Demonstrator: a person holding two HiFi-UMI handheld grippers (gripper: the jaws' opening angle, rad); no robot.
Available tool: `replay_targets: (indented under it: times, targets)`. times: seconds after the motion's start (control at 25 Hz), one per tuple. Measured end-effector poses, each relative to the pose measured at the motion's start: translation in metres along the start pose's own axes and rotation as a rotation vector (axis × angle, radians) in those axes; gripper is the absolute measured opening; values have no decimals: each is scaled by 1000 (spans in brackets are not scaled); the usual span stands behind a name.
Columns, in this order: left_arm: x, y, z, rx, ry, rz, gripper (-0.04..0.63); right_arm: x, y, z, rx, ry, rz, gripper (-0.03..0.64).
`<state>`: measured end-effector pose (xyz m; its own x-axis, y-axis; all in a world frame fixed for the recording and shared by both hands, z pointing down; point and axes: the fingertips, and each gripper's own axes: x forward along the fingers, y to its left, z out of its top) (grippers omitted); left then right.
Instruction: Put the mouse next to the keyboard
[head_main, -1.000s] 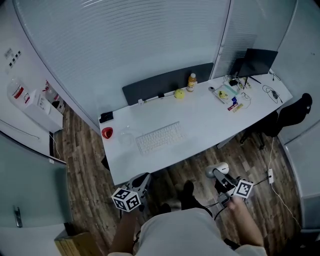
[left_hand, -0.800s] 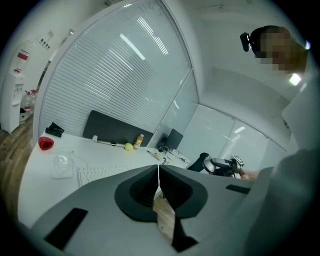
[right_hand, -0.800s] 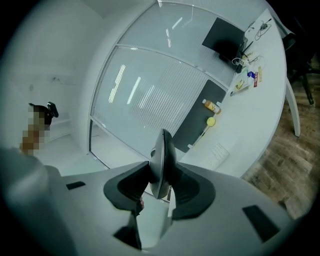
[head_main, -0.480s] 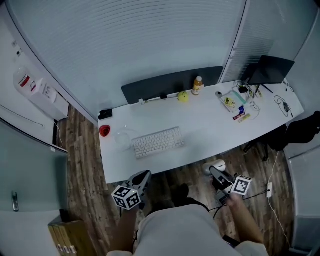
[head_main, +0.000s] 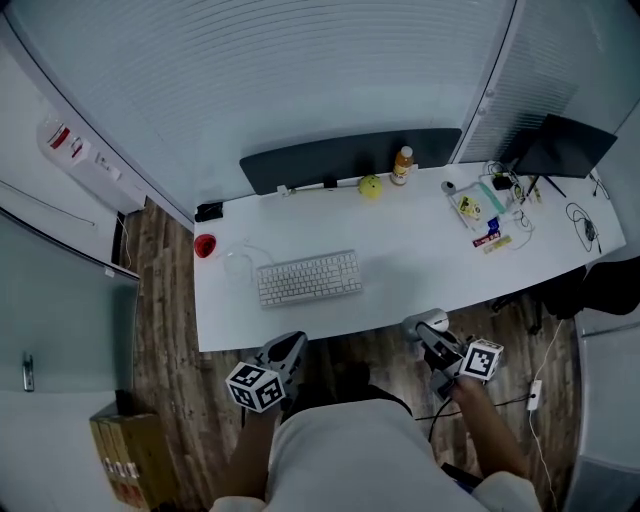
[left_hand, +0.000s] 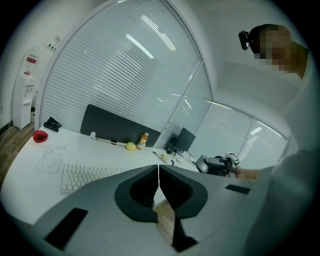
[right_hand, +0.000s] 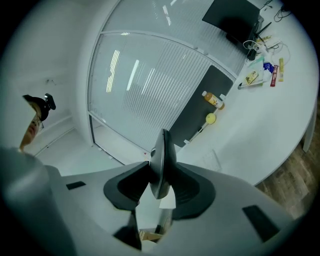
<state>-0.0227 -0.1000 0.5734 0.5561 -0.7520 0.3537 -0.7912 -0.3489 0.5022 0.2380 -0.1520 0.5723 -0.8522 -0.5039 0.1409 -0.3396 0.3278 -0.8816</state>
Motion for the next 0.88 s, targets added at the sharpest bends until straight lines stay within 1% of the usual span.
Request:
replay_targets:
  times: [0.24,0.44,0.76,0.88]
  targets:
    - [16,-4,-5,-9,19,15,21,10,-19,11,4,40,-1,149]
    - [26,3,-5,-16,37,13,21,25,-32,18,7,63,-17,149]
    - [58,28,4,-22,71,-18,21,53,-64,24,18,98,-76,148]
    - [73,38,9,-18,97,-33,21,68,-75,27,23,132,-103,148]
